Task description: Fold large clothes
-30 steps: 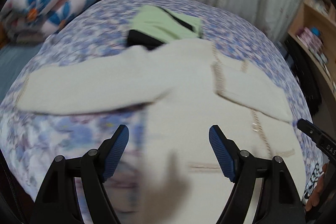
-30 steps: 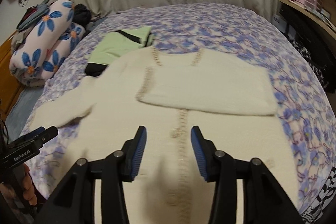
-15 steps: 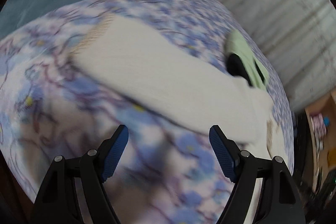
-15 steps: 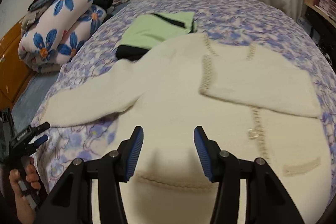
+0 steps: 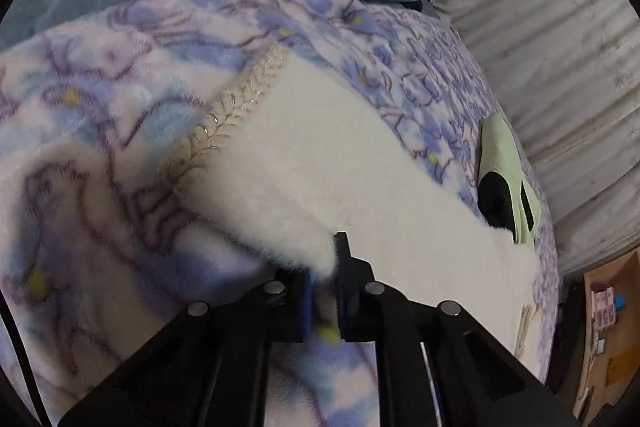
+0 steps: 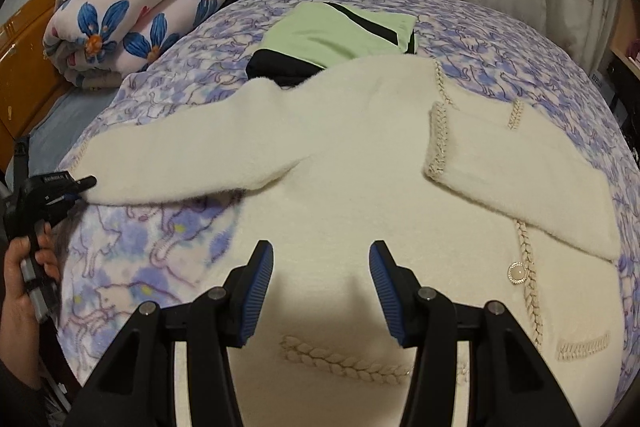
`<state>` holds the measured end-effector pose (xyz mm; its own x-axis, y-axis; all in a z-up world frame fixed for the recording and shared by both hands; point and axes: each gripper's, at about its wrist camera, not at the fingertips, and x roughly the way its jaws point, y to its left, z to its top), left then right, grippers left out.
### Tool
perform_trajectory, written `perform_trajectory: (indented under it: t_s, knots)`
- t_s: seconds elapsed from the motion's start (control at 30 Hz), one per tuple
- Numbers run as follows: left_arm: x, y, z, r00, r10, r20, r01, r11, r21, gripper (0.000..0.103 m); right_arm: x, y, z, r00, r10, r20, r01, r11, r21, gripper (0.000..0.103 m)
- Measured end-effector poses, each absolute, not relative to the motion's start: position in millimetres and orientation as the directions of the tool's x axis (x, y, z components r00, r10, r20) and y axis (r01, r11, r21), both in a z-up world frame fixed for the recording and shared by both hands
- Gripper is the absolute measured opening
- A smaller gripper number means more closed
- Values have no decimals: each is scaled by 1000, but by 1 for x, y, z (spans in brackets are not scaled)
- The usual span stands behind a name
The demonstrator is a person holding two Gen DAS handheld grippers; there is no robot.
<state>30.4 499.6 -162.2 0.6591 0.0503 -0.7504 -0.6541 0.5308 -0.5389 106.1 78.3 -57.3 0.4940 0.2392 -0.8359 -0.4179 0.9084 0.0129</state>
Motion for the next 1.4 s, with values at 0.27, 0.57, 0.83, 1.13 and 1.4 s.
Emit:
perform_trajectory:
  t_s: [0.27, 0.57, 0.83, 1.13, 1.4]
  knots:
    - [67, 447, -82, 671, 176, -720, -586, 721, -370, 6, 133, 47, -71, 472, 256, -844, -359, 930, 81, 50]
    - [133, 314, 13, 752, 94, -653, -368, 881, -296, 6, 166, -14, -48, 531, 288, -797, -292, 945, 147, 50]
    - [204, 163, 24, 747, -40, -664, -181, 948, -261, 6, 191, -100, -37, 583, 275, -765, -198, 961, 194, 50]
    - [258, 12, -60, 605, -103, -790, -45, 986, -163, 13, 201, -191, -68, 555, 240, -797, -104, 970, 220, 50]
    - [247, -37, -96, 517, -155, -842, 97, 988, -122, 67, 208, -224, -93, 482, 301, -823, -89, 951, 296, 50]
